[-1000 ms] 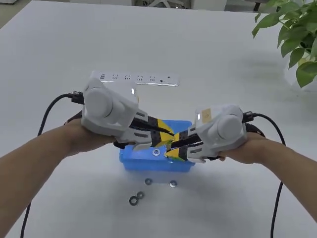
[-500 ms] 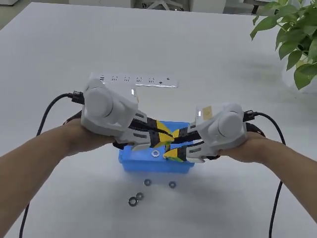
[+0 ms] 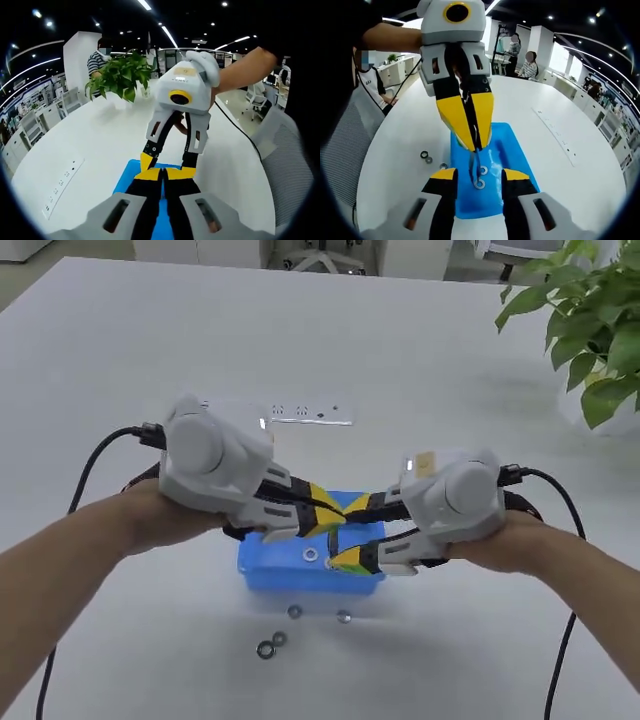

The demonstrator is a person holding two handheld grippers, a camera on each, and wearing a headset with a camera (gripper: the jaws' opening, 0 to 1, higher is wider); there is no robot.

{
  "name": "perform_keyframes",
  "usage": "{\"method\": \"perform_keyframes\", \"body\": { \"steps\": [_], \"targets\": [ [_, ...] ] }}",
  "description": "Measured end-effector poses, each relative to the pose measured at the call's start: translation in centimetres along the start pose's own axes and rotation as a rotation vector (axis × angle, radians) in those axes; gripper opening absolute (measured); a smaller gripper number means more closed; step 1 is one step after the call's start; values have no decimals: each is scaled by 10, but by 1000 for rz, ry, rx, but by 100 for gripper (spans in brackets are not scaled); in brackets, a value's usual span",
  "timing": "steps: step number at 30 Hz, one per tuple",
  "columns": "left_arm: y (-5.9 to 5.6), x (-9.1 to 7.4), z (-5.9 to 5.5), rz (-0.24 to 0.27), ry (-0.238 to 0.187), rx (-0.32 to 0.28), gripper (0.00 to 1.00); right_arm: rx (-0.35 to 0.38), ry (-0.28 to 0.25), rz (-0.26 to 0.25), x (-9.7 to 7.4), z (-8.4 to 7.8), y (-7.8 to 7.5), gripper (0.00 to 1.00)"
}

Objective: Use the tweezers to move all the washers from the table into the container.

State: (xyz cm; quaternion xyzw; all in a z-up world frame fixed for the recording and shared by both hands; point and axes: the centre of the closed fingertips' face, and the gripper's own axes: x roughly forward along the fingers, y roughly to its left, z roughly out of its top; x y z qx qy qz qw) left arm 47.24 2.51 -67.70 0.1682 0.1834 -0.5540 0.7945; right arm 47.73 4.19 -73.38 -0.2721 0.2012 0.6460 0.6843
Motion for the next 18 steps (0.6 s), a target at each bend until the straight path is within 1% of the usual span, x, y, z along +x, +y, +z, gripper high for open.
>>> {"method": "perform_keyframes", "body": {
  "steps": [2,11,14,18],
  "targets": [
    [0,-2,4,4,-8,-8,5,12,0,-9,-4,1,1,40],
    [-2,-11,14,13,-10,-3,5,42,1,-55,-21,4,6,53],
    [-4,-15,17,13,-10,-2,5,70,-23,-76,-29,8,9,58],
    [-6,-18,21,12,-11,-4,5,88,-33,-100,-35,7,12,66]
  ]
}}
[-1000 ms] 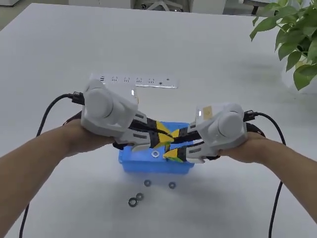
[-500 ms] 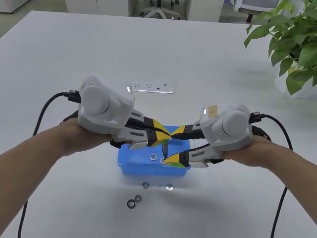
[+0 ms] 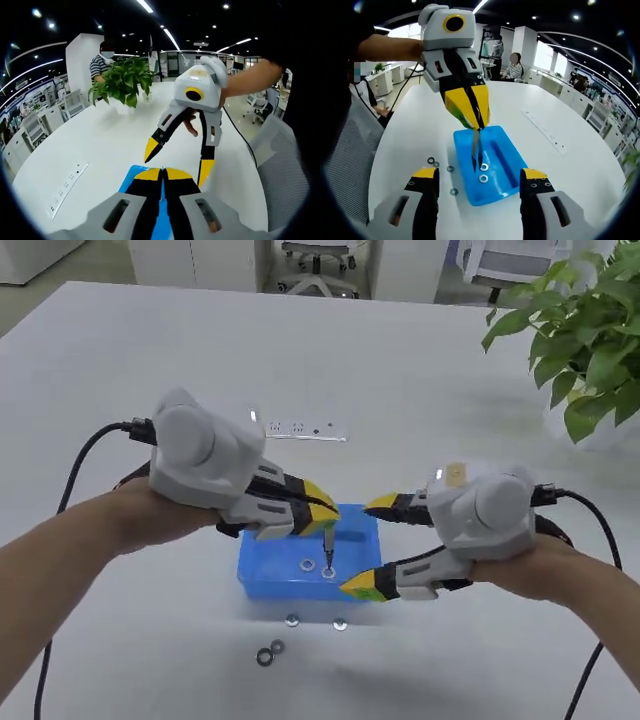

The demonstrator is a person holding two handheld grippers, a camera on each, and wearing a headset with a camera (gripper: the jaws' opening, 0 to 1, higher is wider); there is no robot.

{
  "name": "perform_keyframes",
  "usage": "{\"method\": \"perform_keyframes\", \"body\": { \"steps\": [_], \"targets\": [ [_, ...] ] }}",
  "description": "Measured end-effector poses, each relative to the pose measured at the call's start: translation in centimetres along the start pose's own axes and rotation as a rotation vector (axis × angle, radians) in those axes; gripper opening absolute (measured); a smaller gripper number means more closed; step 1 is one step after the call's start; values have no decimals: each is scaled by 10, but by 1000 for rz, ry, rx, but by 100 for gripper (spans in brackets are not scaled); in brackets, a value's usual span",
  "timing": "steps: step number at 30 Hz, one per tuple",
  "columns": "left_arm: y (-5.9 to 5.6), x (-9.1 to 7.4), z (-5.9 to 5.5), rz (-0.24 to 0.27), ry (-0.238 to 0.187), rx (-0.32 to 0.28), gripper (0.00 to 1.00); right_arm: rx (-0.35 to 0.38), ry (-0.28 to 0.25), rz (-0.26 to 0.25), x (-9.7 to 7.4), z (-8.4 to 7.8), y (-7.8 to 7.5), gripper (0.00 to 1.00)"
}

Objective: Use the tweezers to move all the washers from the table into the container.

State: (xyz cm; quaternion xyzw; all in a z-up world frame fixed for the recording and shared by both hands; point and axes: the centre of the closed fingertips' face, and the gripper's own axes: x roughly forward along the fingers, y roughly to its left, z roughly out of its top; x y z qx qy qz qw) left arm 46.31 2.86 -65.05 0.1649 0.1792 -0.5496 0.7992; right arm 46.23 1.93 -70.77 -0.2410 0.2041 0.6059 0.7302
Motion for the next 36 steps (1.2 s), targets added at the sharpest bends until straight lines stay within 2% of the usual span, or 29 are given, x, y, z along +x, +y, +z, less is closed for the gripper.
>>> {"method": "perform_keyframes", "body": {
  "steps": [10,19,26,36],
  "targets": [
    [-11,-7,3,-17,22,11,5,50,-36,-56,-19,-1,12,84],
    [-21,-7,12,-28,19,32,5,105,-64,-85,-30,-6,25,100],
    [-29,-7,19,-39,17,46,5,126,-68,-96,-38,-12,32,100],
    [-47,2,16,-74,32,58,5,139,-61,-95,-43,-21,46,100]
  ]
}}
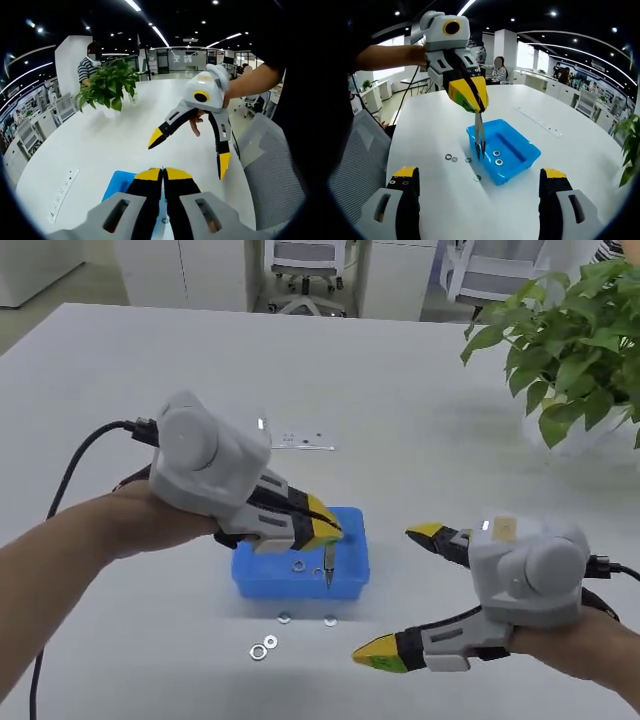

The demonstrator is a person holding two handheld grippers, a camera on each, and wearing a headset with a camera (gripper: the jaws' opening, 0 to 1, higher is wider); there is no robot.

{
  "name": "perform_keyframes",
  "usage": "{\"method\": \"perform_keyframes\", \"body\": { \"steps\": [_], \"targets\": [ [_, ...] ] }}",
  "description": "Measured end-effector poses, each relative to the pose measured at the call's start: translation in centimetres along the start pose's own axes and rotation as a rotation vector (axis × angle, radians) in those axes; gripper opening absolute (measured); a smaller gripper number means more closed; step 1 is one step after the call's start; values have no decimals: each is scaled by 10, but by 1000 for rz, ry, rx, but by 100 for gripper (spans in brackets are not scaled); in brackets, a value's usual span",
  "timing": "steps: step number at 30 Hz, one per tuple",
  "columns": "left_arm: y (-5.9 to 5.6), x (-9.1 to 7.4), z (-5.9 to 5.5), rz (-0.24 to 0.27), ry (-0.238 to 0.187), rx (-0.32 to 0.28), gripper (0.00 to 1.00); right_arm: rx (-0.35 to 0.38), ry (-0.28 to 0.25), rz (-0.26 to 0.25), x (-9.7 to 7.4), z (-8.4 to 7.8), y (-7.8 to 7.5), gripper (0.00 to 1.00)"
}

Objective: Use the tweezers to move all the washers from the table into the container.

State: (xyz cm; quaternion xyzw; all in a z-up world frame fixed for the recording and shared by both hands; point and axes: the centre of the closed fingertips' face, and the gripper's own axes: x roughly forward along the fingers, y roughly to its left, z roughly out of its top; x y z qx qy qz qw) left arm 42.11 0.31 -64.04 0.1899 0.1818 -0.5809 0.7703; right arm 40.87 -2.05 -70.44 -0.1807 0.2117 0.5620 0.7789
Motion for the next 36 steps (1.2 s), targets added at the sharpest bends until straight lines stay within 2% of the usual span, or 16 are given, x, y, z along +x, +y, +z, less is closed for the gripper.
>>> {"method": "perform_keyframes", "body": {
  "steps": [8,18,36],
  "targets": [
    [-8,10,-9,-17,23,11,5,10,21,8,-3,-12,8,100],
    [-14,20,-19,-37,36,11,5,16,34,11,-4,-17,11,100],
    [-15,32,-41,-55,66,14,5,28,63,20,-3,-29,15,99]
  ]
}}
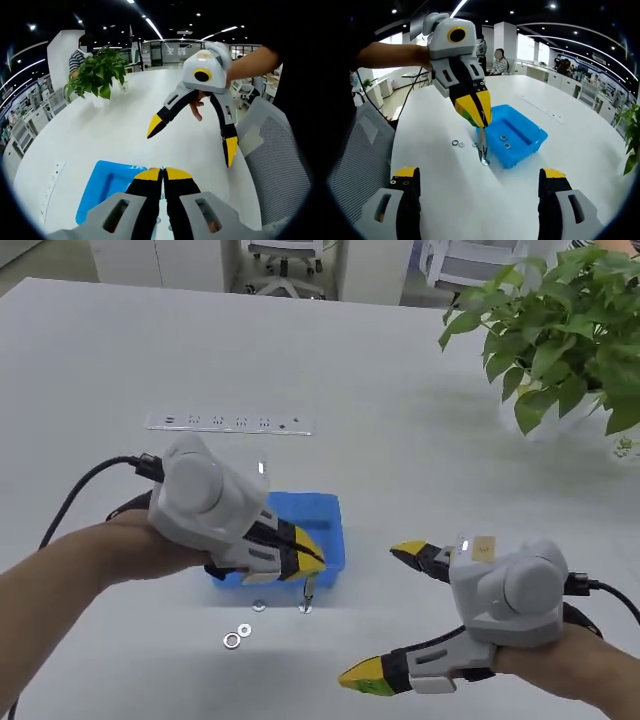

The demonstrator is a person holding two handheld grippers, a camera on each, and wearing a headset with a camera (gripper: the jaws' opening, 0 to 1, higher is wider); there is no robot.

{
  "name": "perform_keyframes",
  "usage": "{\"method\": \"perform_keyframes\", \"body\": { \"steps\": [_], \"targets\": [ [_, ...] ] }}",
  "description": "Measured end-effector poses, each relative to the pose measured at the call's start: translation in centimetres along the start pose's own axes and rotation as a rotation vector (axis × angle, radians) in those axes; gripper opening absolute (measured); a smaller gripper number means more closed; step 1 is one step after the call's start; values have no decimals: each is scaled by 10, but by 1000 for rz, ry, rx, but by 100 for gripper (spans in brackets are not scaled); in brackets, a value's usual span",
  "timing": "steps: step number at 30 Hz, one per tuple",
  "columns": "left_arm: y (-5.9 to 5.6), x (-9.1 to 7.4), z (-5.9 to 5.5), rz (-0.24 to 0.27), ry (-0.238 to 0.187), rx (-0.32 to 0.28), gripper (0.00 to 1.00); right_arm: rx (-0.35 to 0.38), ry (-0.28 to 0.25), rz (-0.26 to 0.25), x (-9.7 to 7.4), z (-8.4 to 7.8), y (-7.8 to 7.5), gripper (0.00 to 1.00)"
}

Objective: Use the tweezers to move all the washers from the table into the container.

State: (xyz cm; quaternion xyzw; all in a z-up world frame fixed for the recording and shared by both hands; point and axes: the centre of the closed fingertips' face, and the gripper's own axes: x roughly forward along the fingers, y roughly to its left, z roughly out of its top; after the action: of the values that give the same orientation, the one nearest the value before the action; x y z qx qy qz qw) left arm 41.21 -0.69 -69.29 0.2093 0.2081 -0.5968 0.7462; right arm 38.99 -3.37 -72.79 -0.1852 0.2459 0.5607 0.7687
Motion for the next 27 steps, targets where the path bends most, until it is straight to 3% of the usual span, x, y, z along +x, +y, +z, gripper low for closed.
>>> {"method": "perform_keyframes", "body": {
  "steps": [17,27],
  "targets": [
    [0,5,-7,-2,0,10,5,-12,16,23,1,-4,4,95],
    [-5,5,-6,-48,-2,25,5,-77,-1,92,10,2,11,78]
  ]
}}
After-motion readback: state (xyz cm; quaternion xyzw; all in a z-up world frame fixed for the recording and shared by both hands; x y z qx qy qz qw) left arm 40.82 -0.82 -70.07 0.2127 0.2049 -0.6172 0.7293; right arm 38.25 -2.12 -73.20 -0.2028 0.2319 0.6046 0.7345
